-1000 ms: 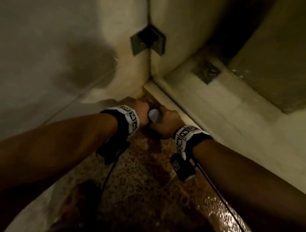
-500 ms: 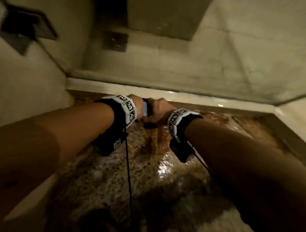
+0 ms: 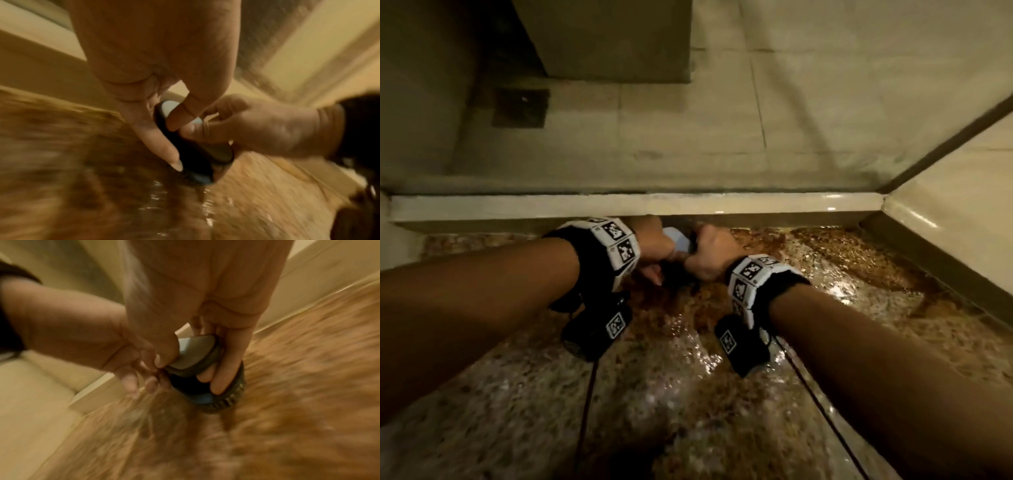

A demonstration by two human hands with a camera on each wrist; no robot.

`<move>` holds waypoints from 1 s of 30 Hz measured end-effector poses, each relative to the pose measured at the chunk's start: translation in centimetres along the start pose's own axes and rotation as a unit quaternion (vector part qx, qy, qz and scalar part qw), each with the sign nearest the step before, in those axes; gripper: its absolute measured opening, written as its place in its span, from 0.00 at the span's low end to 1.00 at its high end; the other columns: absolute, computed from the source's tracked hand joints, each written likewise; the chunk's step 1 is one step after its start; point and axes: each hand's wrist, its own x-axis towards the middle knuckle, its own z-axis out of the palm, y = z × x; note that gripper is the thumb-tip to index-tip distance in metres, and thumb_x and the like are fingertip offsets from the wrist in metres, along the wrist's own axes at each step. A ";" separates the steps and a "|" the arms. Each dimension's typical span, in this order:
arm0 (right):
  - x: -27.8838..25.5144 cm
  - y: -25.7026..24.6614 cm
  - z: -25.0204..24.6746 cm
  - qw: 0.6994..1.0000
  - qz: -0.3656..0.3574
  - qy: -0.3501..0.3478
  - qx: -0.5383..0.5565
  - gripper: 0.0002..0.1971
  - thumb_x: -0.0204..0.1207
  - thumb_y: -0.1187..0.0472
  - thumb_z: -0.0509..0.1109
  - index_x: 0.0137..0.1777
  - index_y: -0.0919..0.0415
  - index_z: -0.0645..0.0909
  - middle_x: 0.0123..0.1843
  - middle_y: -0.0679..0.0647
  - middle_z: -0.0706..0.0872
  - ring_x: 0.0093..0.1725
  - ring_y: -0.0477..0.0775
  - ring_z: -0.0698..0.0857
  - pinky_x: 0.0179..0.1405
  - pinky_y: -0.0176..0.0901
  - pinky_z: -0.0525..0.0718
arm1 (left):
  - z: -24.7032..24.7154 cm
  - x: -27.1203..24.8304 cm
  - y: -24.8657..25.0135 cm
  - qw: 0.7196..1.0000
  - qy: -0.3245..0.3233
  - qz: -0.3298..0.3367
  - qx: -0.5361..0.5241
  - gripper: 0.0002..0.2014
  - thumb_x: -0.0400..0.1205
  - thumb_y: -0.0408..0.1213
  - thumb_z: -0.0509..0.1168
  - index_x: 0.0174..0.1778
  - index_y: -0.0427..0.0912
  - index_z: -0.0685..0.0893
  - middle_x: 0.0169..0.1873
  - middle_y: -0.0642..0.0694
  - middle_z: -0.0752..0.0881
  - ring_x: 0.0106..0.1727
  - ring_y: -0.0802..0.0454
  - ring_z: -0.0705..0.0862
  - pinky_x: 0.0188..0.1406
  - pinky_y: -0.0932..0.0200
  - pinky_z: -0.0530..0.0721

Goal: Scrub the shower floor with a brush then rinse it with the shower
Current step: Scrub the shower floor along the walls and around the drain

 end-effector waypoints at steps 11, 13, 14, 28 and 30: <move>-0.7 6.2 -2.0 0.995 0.031 0.061 0.069 0.23 0.77 0.53 0.71 0.69 0.63 0.75 0.65 0.64 0.83 0.65 0.65 0.81 0.63 0.49 0.81 | 1.8 2.9 4.9 0.931 0.229 -0.176 -0.221 0.20 0.81 0.43 0.66 0.59 0.28 0.82 0.54 0.31 0.86 0.54 0.36 0.86 0.51 0.53 0.84; 0.1 4.4 -1.3 0.997 0.007 0.051 0.065 0.21 0.77 0.55 0.71 0.68 0.62 0.77 0.64 0.63 0.84 0.63 0.64 0.83 0.59 0.47 0.81 | 2.0 2.0 2.5 0.912 0.207 -0.184 -0.303 0.18 0.80 0.41 0.69 0.53 0.26 0.83 0.45 0.29 0.88 0.46 0.35 0.89 0.50 0.44 0.88; 0.5 3.1 -0.9 0.997 -0.007 0.043 0.065 0.20 0.78 0.56 0.70 0.68 0.62 0.78 0.64 0.63 0.84 0.63 0.63 0.83 0.58 0.45 0.81 | 2.1 1.2 1.3 0.898 0.201 -0.206 -0.333 0.19 0.79 0.43 0.69 0.50 0.26 0.83 0.41 0.29 0.88 0.43 0.36 0.90 0.47 0.42 0.89; -0.4 5.2 -2.7 0.973 0.160 0.112 0.124 0.31 0.63 0.39 0.81 0.53 0.66 0.85 0.51 0.59 0.88 0.51 0.57 0.87 0.46 0.44 0.85 | 4.2 2.5 3.2 0.810 0.325 -0.119 -0.473 0.13 0.81 0.36 0.67 0.45 0.27 0.76 0.43 0.24 0.86 0.40 0.35 0.88 0.45 0.39 0.88; -1.2 7.9 -4.3 0.948 0.226 0.148 0.167 0.34 0.57 0.40 0.85 0.54 0.65 0.85 0.51 0.58 0.89 0.50 0.56 0.88 0.50 0.46 0.88 | 3.9 4.5 7.1 0.708 0.269 -0.091 -0.647 0.10 0.84 0.27 0.62 0.52 0.23 0.70 0.49 0.17 0.82 0.41 0.31 0.87 0.42 0.38 0.87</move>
